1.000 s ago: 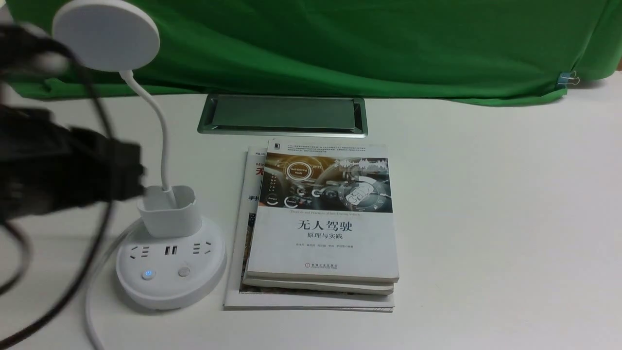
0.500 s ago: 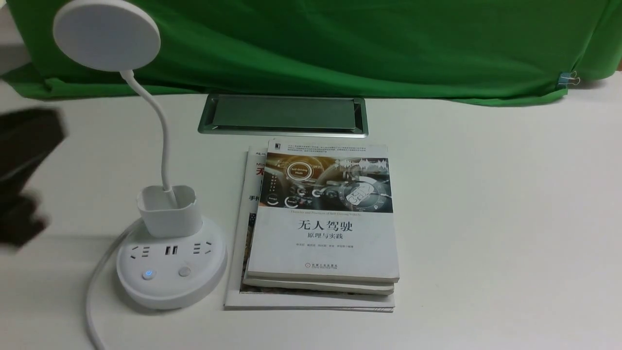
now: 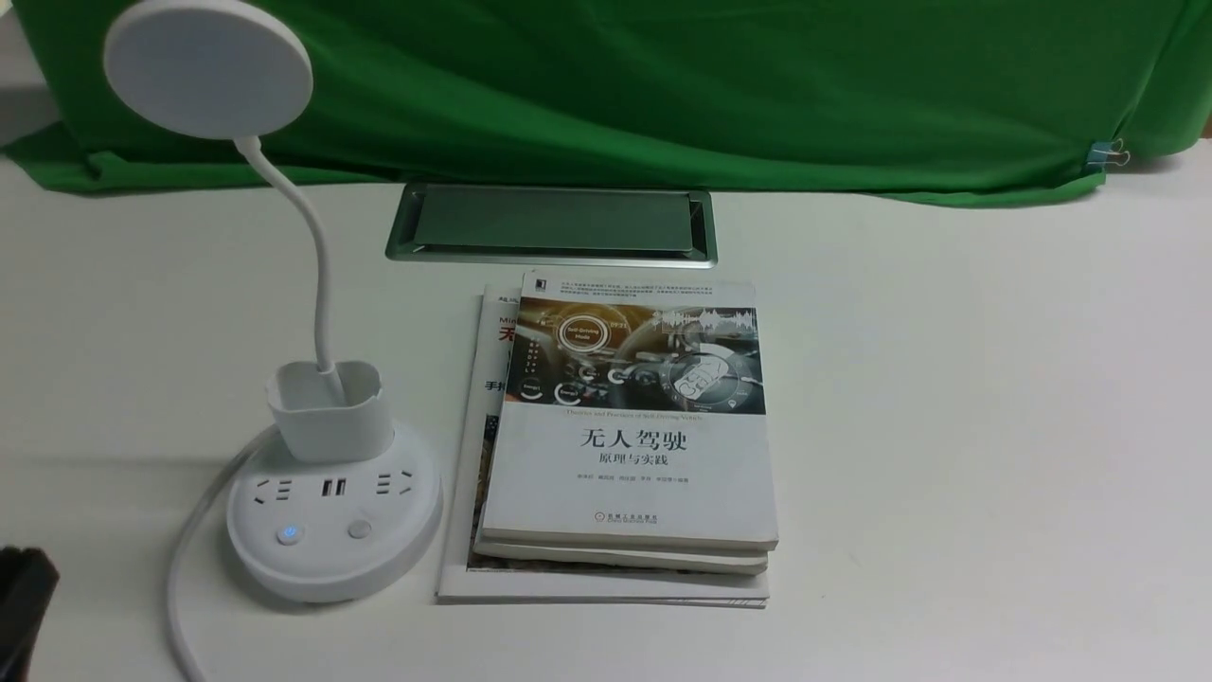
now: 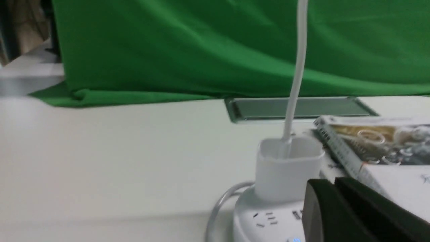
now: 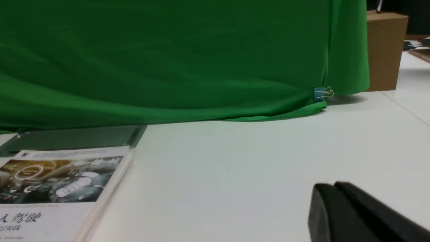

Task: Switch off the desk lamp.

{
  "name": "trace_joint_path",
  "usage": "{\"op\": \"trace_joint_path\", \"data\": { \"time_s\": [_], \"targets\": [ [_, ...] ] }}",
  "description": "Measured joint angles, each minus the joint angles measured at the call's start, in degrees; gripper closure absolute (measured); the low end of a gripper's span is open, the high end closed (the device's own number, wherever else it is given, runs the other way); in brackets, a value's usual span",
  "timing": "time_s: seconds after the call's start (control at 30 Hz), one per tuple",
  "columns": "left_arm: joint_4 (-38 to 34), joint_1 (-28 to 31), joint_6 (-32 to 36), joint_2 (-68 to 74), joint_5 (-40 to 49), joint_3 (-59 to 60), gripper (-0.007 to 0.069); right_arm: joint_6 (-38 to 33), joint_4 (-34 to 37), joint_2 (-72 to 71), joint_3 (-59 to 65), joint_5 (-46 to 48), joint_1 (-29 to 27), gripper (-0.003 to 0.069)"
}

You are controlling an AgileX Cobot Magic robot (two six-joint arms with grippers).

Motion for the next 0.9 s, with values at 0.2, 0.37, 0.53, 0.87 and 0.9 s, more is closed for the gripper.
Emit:
{"op": "trace_joint_path", "data": {
  "time_s": [0.2, 0.37, 0.53, 0.87, 0.9],
  "targets": [
    [-1.64, 0.07, -0.12, -0.93, 5.49, 0.27, 0.0613, 0.00, 0.00, 0.00, 0.00, 0.00, 0.00, 0.0622],
    [-1.68, 0.07, -0.12, -0.93, 5.49, 0.27, 0.0613, 0.00, 0.00, 0.00, 0.00, 0.00, 0.00, 0.0622],
    [-1.63, 0.07, -0.12, -0.93, 5.49, 0.27, 0.0613, 0.00, 0.00, 0.00, 0.00, 0.00, 0.00, 0.0622],
    [-1.63, 0.07, -0.06, -0.93, 5.49, 0.27, 0.0613, 0.00, 0.00, 0.00, 0.00, 0.00, 0.00, 0.0622],
    [-1.63, 0.07, 0.00, -0.93, 5.49, 0.27, 0.0613, 0.00, 0.00, 0.00, 0.00, 0.00, 0.00, 0.0622]
  ]
}}
